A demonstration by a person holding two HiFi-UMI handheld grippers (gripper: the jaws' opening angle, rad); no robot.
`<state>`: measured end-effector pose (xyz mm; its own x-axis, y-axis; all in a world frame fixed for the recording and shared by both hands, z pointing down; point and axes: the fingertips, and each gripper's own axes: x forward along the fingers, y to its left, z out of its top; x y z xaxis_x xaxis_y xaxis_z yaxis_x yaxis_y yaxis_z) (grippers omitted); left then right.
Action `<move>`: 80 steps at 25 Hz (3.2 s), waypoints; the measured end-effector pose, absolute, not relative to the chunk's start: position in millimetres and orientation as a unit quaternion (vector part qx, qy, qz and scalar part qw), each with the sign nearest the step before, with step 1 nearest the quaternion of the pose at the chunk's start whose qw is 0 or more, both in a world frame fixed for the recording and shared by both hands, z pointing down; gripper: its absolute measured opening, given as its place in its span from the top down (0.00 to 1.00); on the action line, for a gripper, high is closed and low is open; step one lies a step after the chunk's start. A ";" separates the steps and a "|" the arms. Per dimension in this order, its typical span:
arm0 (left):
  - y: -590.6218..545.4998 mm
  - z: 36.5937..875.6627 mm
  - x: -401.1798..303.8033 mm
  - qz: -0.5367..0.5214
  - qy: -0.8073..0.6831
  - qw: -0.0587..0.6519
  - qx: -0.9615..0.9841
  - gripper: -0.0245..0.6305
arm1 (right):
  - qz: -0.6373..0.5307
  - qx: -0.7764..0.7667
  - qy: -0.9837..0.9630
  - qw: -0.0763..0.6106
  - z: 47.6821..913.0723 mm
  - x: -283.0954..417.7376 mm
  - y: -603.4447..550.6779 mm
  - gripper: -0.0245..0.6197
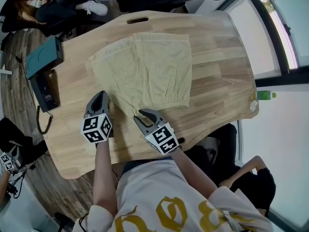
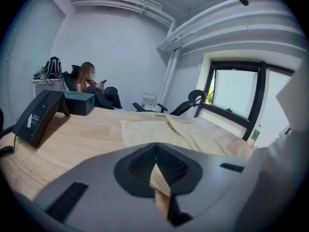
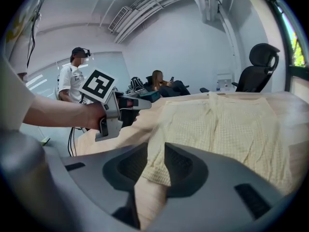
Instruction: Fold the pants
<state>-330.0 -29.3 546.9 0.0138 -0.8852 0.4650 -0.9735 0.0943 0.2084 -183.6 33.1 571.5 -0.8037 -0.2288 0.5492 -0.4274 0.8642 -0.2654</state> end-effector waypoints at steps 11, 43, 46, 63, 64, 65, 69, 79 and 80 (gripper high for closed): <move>-45.6 582.3 -359.7 0.120 -0.696 0.289 0.646 0.95 | 0.146 0.143 -0.930 0.306 593.2 -198.5 49.4 0.69; -103.0 623.7 -385.3 0.242 -0.667 0.320 0.628 0.93 | 0.127 0.156 -0.902 0.381 611.1 -201.5 40.3 0.91; -105.3 620.2 -383.6 0.219 -0.669 0.330 0.628 0.94 | 0.127 0.160 -0.903 0.377 608.2 -198.6 36.5 0.91; -131.5 561.5 -372.0 0.092 -0.682 0.330 0.646 0.94 | 0.165 0.215 -0.907 0.323 574.4 -183.5 11.3 0.92; -133.4 558.0 -370.7 0.085 -0.682 0.329 0.648 0.94 | 0.165 0.218 -0.907 0.321 572.4 -182.4 9.6 0.92; -135.2 554.0 -369.3 0.076 -0.681 0.330 0.649 0.94 | 0.165 0.221 -0.907 0.319 570.6 -181.3 7.7 0.92; -144.1 534.9 -362.6 0.052 -0.677 0.324 0.659 0.94 | 0.168 0.234 -0.907 0.308 562.9 -174.1 -2.5 0.92; -174.8 489.1 -335.0 0.035 -0.660 0.289 0.693 0.94 | 0.198 0.269 -0.905 0.262 536.1 -151.3 -29.9 0.92; -178.1 485.1 -331.5 0.038 -0.658 0.284 0.697 0.94 | 0.199 0.273 -0.905 0.259 533.9 -149.0 -32.5 0.92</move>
